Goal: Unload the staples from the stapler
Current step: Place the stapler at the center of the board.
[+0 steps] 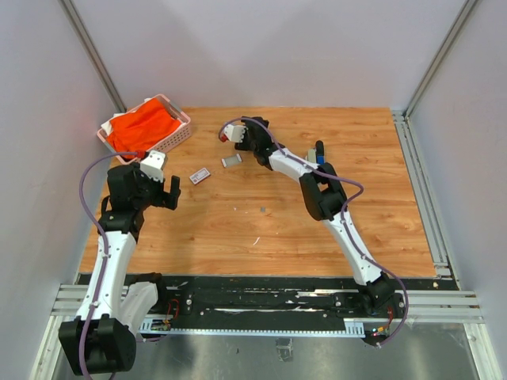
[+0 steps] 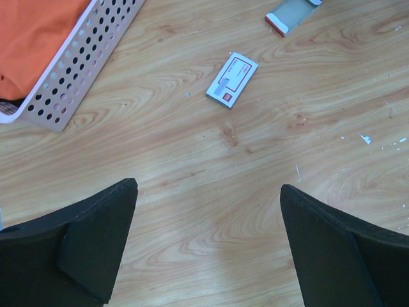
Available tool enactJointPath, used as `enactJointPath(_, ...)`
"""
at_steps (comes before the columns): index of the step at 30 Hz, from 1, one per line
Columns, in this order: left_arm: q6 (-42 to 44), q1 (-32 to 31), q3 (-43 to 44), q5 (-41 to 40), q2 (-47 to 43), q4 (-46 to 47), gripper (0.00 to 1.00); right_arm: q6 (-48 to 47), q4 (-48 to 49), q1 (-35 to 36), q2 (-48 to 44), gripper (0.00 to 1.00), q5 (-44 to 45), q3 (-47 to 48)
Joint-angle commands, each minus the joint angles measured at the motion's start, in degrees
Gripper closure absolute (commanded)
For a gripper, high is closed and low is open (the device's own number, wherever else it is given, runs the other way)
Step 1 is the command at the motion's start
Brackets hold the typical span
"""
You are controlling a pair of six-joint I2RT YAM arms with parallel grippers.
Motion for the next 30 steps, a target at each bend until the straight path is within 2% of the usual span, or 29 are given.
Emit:
enactJointPath(1, 0.47, 0.41, -0.45, -0.66, 0.15, 1.61, 0.02, -2.07, 1.93, -1.55, 2.98, 0.25, 0.06, 3.99)
enactJointPath(13, 0.57, 0.48, -0.44, -1.55, 1.08, 1.73, 0.02, -4.46, 2.78, -3.93, 4.57, 0.25, -2.14, 6.31)
enactJointPath(19, 0.61, 0.46, -0.37, -1.62, 1.65, 1.85, 0.02, -4.52, 3.48, -4.34, 2.91, 0.25, -3.66, 3.87)
enactJointPath(23, 0.52, 0.4, -0.34, -1.58, 1.63, 1.88, 0.02, -2.95, 1.3, -3.52, -2.14, 0.25, -5.7, -0.5)
enactJointPath(30, 0.46, 0.45, -0.37, -0.4, 1.4, 1.82, 0.02, 10.48, -13.71, -3.3, -18.57, 0.25, -9.2, -6.77)
